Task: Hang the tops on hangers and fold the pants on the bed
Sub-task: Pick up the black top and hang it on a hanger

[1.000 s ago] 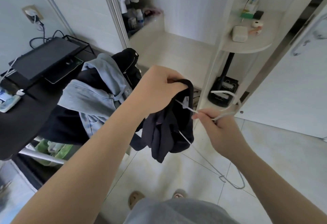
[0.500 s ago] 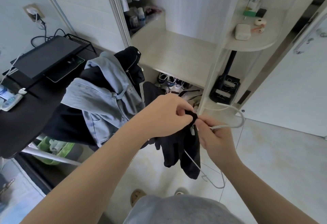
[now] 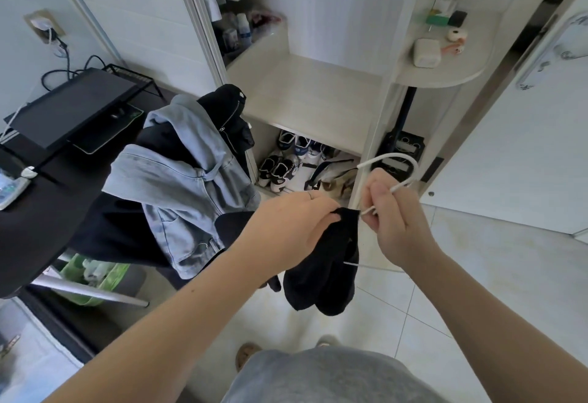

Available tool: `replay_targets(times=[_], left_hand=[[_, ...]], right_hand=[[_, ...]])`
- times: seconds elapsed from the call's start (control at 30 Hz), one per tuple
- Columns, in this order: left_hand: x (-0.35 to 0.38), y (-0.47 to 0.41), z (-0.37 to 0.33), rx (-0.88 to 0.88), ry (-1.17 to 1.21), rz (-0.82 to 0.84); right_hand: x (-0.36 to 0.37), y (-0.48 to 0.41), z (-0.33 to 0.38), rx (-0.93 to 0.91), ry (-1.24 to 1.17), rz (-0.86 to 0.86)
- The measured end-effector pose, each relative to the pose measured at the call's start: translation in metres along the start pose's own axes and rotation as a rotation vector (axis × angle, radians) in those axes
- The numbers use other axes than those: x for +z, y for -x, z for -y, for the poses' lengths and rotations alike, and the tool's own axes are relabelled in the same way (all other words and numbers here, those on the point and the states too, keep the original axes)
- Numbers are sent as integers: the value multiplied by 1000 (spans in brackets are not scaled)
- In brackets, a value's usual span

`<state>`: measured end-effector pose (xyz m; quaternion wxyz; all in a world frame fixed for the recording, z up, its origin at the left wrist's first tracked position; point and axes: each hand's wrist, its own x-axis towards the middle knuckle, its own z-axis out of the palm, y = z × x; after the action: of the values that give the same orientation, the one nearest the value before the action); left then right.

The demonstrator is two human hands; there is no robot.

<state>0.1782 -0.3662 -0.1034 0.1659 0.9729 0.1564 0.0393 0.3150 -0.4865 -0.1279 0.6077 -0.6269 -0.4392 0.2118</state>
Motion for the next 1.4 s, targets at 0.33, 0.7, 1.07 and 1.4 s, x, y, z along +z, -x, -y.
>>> replay_targets(times=[0.33, 0.7, 1.07, 1.4], left_hand=[[14, 6, 11, -293, 252, -273], [14, 9, 2, -363, 468, -438], [15, 23, 34, -462, 550, -345], [-11, 58, 65, -516, 676, -164]], right_hand=[[-7, 22, -22, -150, 353, -257], [30, 18, -44, 76, 347, 165], [-4, 18, -121, 345, 955, 747], [-43, 7, -130, 168, 1164, 450]])
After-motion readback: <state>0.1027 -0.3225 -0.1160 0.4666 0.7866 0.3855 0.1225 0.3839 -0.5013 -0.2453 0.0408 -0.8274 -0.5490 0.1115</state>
